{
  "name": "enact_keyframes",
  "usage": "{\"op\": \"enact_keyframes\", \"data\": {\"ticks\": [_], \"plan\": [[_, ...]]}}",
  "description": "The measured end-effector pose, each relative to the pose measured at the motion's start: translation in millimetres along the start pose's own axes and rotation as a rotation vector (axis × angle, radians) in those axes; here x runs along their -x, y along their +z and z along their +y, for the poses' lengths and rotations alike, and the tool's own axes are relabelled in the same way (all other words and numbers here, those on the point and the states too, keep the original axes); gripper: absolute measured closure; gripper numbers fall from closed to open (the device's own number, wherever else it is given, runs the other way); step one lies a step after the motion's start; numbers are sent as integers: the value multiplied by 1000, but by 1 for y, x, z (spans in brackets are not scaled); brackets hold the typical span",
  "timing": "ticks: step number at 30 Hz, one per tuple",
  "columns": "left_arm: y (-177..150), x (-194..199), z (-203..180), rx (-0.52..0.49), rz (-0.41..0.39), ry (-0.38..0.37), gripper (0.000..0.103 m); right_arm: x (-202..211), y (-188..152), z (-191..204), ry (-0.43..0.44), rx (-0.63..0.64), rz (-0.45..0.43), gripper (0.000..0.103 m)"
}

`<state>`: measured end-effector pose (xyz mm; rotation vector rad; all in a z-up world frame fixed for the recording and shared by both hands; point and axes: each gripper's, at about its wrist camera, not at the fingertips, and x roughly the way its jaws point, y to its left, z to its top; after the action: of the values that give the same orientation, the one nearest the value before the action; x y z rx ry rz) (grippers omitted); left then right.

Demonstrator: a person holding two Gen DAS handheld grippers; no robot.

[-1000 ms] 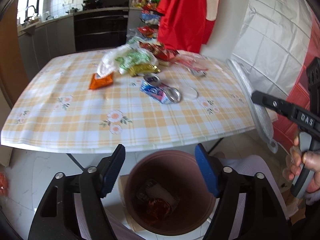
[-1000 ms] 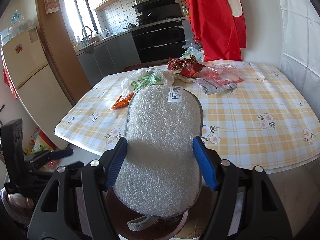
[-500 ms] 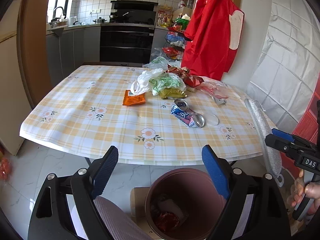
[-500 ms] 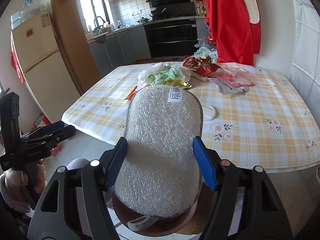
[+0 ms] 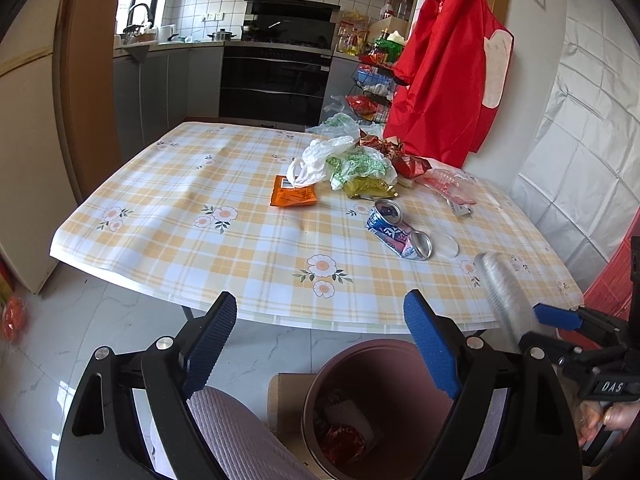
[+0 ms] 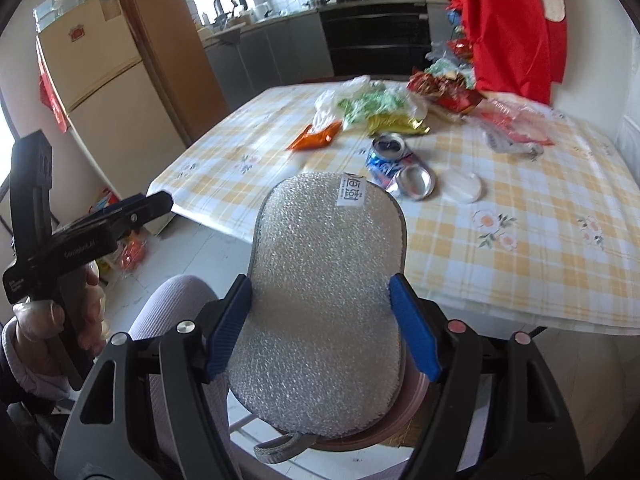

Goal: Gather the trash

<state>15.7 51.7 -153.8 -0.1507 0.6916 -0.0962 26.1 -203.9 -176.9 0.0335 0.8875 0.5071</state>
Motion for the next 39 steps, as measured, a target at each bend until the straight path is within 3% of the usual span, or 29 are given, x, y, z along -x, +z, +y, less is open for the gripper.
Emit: {"op": "enact_keyframes", "data": {"ticks": [24,39], "plan": [[-5,-10,-6,-18,24,5,19,-2,-2,-20,-87,-55,5,23],[-2,-55,9,3,74,10,19,-42,11,-58,-142,-75,67,32]]}}
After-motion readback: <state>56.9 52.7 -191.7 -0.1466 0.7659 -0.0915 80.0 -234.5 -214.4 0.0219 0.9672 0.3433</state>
